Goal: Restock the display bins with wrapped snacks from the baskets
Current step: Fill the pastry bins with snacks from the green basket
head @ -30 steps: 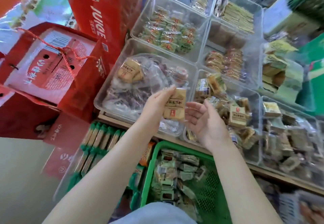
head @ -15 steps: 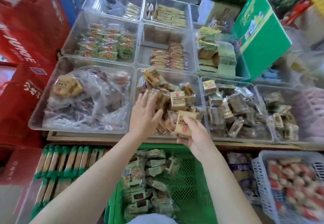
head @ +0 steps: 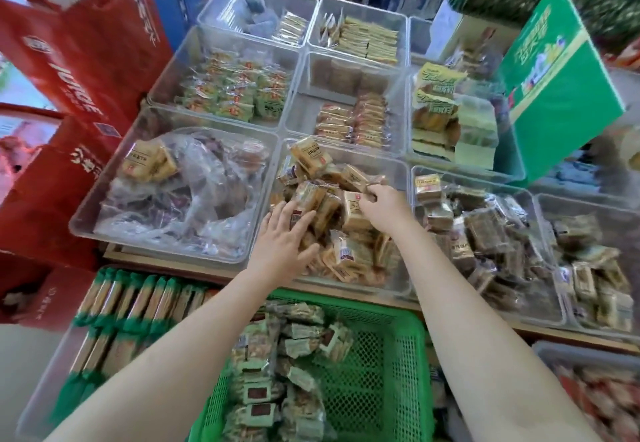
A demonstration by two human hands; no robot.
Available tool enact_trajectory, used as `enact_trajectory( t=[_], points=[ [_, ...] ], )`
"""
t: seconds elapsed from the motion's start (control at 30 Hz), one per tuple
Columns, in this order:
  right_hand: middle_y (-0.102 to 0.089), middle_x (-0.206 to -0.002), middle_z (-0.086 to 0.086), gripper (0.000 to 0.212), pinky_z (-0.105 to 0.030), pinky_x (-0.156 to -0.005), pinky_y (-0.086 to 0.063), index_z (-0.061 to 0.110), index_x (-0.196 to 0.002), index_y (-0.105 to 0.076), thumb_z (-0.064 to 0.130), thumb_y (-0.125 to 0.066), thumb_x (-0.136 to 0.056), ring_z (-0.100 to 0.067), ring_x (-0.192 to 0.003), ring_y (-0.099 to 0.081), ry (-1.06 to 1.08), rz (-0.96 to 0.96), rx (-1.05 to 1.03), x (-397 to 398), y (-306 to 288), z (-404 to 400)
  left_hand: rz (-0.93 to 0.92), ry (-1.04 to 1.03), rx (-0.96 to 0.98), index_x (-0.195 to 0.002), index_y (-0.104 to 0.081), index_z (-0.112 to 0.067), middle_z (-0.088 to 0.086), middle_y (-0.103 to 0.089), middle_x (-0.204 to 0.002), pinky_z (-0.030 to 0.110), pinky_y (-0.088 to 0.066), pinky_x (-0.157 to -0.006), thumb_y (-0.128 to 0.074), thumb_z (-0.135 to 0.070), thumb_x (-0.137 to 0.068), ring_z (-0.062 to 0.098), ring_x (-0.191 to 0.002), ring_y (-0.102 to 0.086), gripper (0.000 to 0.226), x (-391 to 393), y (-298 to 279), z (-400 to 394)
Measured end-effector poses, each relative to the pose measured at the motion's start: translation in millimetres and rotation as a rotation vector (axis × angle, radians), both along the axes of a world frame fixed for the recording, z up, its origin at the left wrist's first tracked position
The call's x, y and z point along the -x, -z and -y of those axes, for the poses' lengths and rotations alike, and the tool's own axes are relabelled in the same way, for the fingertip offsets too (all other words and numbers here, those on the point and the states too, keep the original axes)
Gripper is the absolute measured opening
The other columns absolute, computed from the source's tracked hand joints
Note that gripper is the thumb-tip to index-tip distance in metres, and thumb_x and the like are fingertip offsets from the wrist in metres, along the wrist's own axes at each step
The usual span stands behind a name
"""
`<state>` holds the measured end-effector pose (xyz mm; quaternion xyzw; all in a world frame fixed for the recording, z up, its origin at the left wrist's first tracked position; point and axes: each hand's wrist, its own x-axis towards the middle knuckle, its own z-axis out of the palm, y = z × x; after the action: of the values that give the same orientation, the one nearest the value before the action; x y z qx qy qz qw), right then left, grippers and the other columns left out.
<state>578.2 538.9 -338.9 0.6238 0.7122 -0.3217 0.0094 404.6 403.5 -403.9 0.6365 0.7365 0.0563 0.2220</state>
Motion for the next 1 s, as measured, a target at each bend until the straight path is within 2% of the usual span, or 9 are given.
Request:
enact_trajectory(
  t=[0.17,0.23,0.33,0.4,0.47,0.57,0.73,0.9,1.0],
  points=[
    [-0.055,-0.126,-0.014,0.031,-0.044,-0.102,-0.043,0.008,-0.122,-0.065,0.016,-0.049,-0.096,-0.030,-0.116,-0.050,0.088,-0.016,-0.392,33.9,1.0,10.1,0.462,-0.150,-0.173,-0.144,-0.048,-0.040,-0.001,-0.034,-0.158,0.040,-0.028,-0.116,-0.061,-0.035,-0.096,0.016,-0.145,-0.029,0.050,29.1,-27.5,5.4],
    [-0.060,-0.112,-0.012,0.023,-0.046,-0.098,-0.045,0.007,-0.110,-0.069,0.009,-0.052,-0.094,-0.030,-0.107,-0.054,-0.004,-0.174,-0.529,71.1,-5.4,21.1,0.488,-0.244,-0.386,-0.122,-0.070,-0.029,0.001,-0.058,-0.134,0.037,-0.043,-0.105,-0.066,-0.022,-0.094,0.016,-0.125,-0.051,0.030,59.8,-33.9,14.2],
    [-0.063,-0.094,-0.006,0.017,-0.029,-0.082,-0.043,0.007,-0.095,-0.070,0.004,-0.054,-0.094,-0.023,-0.091,-0.057,-0.234,-0.365,-0.453,138.5,-3.1,44.0,0.489,-0.553,-0.584,-0.098,-0.075,-0.020,-0.008,-0.071,-0.091,0.033,-0.053,-0.077,-0.060,-0.018,-0.092,0.009,-0.084,-0.064,0.015,118.8,-40.1,22.7],
    [-0.065,-0.092,-0.007,0.015,-0.024,-0.074,-0.037,0.006,-0.096,-0.070,0.004,-0.056,-0.093,-0.024,-0.089,-0.060,-0.340,-0.391,-0.363,179.0,6.8,61.4,0.351,-0.723,-0.660,-0.097,-0.073,-0.016,-0.006,-0.071,-0.090,0.033,-0.051,-0.078,-0.059,-0.018,-0.090,0.013,-0.084,-0.063,0.016,163.8,-41.3,20.2],
    [-0.065,-0.102,-0.012,0.019,-0.031,-0.079,-0.042,0.006,-0.107,-0.070,0.008,-0.059,-0.092,-0.030,-0.098,-0.060,-0.414,-0.336,-0.357,210.2,22.3,73.6,0.135,-0.731,-0.639,-0.110,-0.070,-0.009,0.008,-0.068,-0.108,0.037,-0.048,-0.089,-0.064,-0.014,-0.088,0.028,-0.101,-0.061,0.023,210.1,-32.7,11.7],
    [-0.051,-0.139,-0.017,0.050,-0.045,-0.104,-0.037,0.011,-0.144,-0.050,0.025,-0.055,-0.097,-0.034,-0.131,-0.045,-0.534,-0.072,-0.336,240.1,43.4,80.2,-0.018,-0.613,-0.325,-0.137,-0.052,-0.012,0.019,-0.051,-0.134,0.048,-0.043,-0.102,-0.068,-0.025,-0.087,0.040,-0.123,-0.047,0.054,261.5,-9.1,-3.8],
    [-0.026,-0.163,-0.013,0.058,-0.047,-0.121,-0.018,0.021,-0.158,-0.022,0.045,-0.027,-0.107,-0.029,-0.151,-0.020,-0.621,0.313,-0.263,235.0,71.7,84.2,-0.093,-0.497,-0.225,-0.138,-0.046,-0.023,0.015,-0.057,-0.125,0.047,-0.041,-0.103,-0.065,-0.031,-0.090,0.035,-0.119,-0.050,0.052,279.2,14.5,-14.8],
    [-0.053,-0.140,-0.014,0.049,-0.048,-0.110,-0.035,0.013,-0.137,-0.052,0.036,-0.028,-0.101,-0.034,-0.137,-0.044,-0.651,0.237,-0.445,218.9,81.0,87.3,0.471,-0.640,-0.522,-0.136,-0.053,-0.028,-0.003,-0.063,-0.117,0.024,-0.045,-0.089,-0.073,-0.028,-0.089,0.013,-0.104,-0.058,0.051,266.9,-7.7,7.3],
    [-0.062,-0.123,-0.014,0.030,-0.046,-0.105,-0.044,0.009,-0.121,-0.061,0.026,-0.050,-0.099,-0.033,-0.123,-0.055,-0.621,0.128,-0.565,204.3,77.3,85.3,1.325,-0.941,-0.370,-0.128,-0.058,-0.028,0.003,-0.068,-0.123,0.033,-0.056,-0.086,-0.066,-0.036,-0.092,0.019,-0.105,-0.068,0.038,248.9,-25.3,20.2]
  ],
)
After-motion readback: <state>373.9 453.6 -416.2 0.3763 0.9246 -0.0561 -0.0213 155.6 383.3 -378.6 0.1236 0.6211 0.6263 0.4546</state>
